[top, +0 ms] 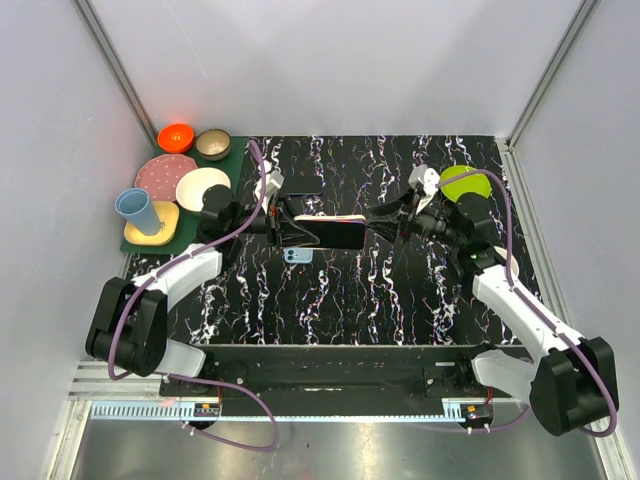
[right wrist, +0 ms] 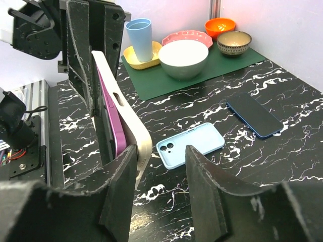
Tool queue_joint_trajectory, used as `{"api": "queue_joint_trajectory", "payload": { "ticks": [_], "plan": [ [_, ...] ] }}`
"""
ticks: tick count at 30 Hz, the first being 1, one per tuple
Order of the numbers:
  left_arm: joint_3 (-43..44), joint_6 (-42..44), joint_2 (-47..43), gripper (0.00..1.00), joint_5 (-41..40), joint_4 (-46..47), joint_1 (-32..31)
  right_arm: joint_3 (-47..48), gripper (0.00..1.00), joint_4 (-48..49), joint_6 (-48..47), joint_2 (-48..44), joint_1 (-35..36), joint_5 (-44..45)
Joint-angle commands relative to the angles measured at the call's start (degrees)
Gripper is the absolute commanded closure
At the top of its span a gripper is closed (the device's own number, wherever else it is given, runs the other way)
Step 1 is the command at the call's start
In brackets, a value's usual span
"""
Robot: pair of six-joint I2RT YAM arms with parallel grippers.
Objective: Take the phone out of the phone case
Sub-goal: Remove the phone case from the phone.
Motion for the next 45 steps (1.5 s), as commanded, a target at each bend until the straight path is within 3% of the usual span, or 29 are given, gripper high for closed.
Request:
{"api": "queue_joint_trajectory", "payload": {
  "ticks": [1, 12, 19, 30, 37, 45],
  "plan": [
    [1.06, -0.02, -2.29, 1.0, 3.63, 6.4, 0.21, 0.21, 0.51, 2.87, 0.66, -2.72, -2.11, -2.1],
    [0.79, -0.11, -2.38, 1.0, 2.05, 6.31, 2.15, -0.93, 0.43, 9.81, 8.13, -5.1, -5.45, -6.14],
    [0.62, -0.81, -2.38, 1.0, 1.35, 6.93, 2.59, -2.78, 0.43, 16.57, 12.0, -3.78, -5.54, -21.52],
    [-0.26, -7.39, -0.71, 1.0, 2.22, 15.01, 2.68, -4.45, 0.42, 18.51, 12.97, -1.58, -5.36, -16.09],
    [-1.05, -17.42, 1.66, 1.0, 2.67, 29.14, 2.59, -4.45, 0.45, 18.43, 12.01, 1.49, -3.25, -12.66],
    [-1.23, -20.85, 2.28, 1.0, 2.75, 33.03, 2.5, -4.54, 0.45, 18.95, 11.65, 0.88, -2.81, -8.44]
  ]
}}
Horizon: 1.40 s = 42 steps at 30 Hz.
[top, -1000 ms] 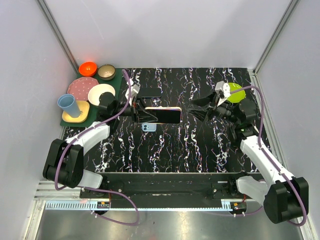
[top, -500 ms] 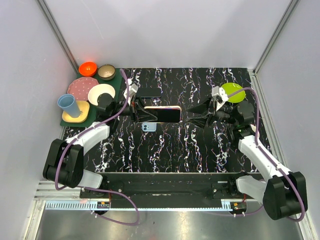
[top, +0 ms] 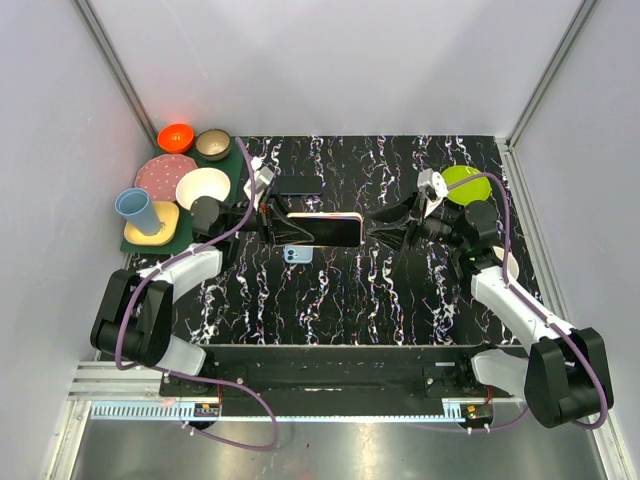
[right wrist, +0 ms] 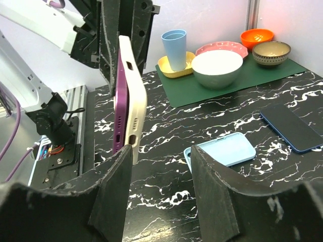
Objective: Take the phone out of the phone case
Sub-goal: Remove the phone case from the phone.
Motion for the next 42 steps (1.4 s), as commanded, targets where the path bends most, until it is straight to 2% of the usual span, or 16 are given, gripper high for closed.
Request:
{"api": "queue_joint_trajectory", "payload": {
  "ticks": [1, 17, 42],
  "plan": [
    [0.28, -2.51, -0.65, 1.0, -0.02, 9.43, 0.12, 0.12, 0.45, 2.87, -0.15, -0.74, 0.44, 3.0],
    [0.19, -1.72, -0.65, 1.0, -0.81, 8.72, 0.03, -0.32, 0.45, 7.44, 4.42, 0.67, 1.06, -0.79],
    [0.28, -0.49, -0.47, 1.0, -0.99, 6.79, -0.15, 0.73, 0.47, 4.72, 1.61, 3.13, 4.22, 2.2]
  ]
}}
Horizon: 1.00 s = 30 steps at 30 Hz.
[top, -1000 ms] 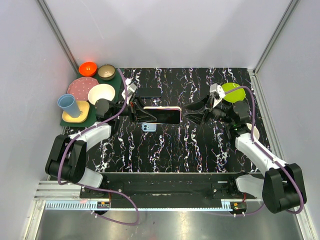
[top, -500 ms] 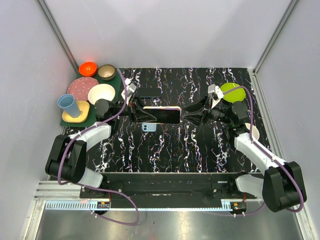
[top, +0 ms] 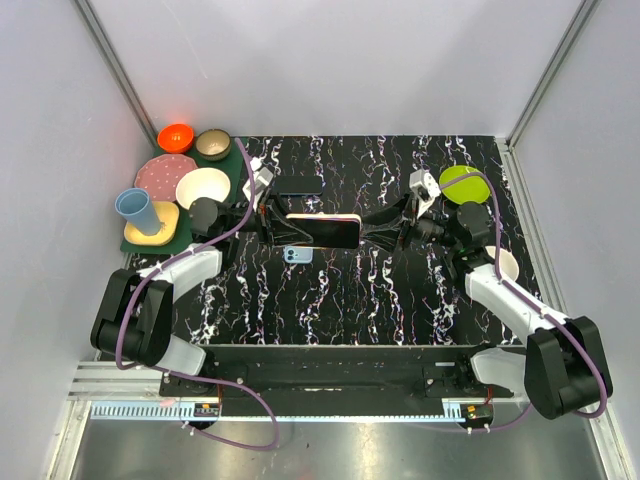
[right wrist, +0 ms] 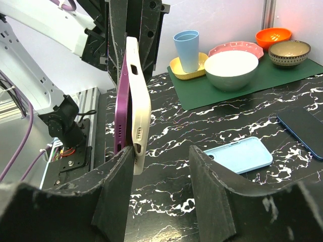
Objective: Take the phone out of the phone case
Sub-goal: Remove the phone case from the phone.
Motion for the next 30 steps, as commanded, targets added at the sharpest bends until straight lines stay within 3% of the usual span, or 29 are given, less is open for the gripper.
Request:
{"api": "queue_joint_trajectory", "payload": {
  "ticks": [1, 30],
  "plan": [
    [0.48, 1.45, -0.47, 1.0, -2.13, 4.21, -0.15, 1.0, 0.47, 0.45, -1.43, 0.64, 1.42, 0.87],
    [-0.23, 1.54, 0.93, 1.0, -3.62, 4.83, -0.5, 2.31, 0.48, 2.56, -0.02, 6.88, 8.28, -1.24]
  ]
}}
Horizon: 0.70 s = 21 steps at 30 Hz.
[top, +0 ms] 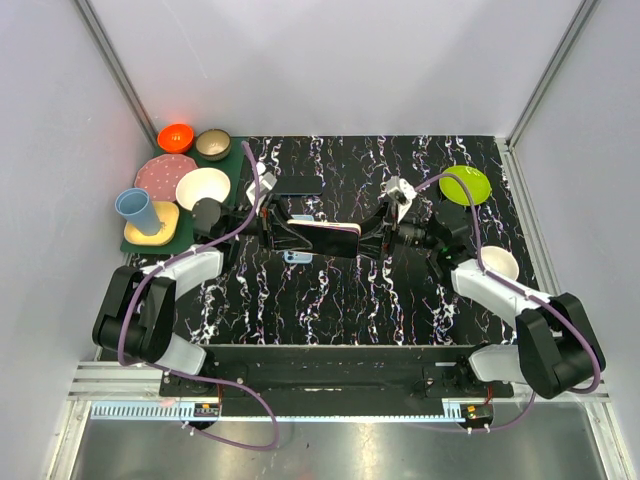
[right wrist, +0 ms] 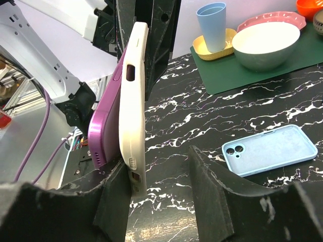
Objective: Take the phone out of the phone case
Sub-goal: Remove the phone case from the phone.
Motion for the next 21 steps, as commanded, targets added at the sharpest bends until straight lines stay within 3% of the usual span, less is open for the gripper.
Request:
{"api": "queue_joint_trajectory", "payload": {
  "ticks": [1, 21],
  "plan": [
    [0.65, 1.06, -0.22, 1.0, -6.0, 5.94, -0.48, 1.99, 0.48, 2.65, -0.2, 0.76, 2.84, -1.13],
    [0.82, 1.59, 1.71, 1.0, -6.18, 4.8, -2.06, 1.46, 0.57, 5.11, -1.07, 1.73, 5.21, 1.15]
  ]
}}
